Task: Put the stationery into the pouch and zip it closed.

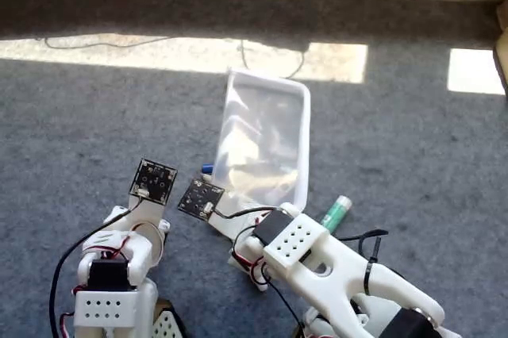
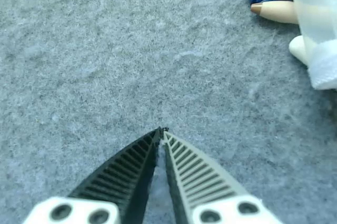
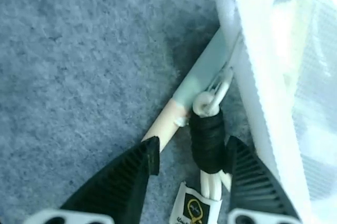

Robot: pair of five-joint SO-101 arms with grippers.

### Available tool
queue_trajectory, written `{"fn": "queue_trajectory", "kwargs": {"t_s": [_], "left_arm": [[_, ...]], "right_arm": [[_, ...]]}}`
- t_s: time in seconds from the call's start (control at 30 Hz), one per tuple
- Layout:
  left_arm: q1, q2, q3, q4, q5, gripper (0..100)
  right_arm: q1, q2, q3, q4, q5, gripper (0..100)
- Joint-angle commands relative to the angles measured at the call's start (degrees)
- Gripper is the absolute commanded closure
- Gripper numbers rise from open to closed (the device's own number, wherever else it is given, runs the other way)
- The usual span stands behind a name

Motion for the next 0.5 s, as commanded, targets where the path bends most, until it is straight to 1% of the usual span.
{"fn": "queue_trajectory", "kwargs": {"t_s": [0.0,0.2,0.47], "left_arm": [[-0.5,0.0,1.4,0.4,0.4,99],[-0.5,0.0,1.4,0.4,0.4,99],[-0.5,0.0,1.4,0.4,0.4,99]], "right_arm": [[0.6,-0.3,-0.7,-0.7,0.3,83.6],[5.9,0.3,-0.6,-4.4,0.2,84.4],[6.1,0.4,-0.7,-4.5,0.3,84.4]]}}
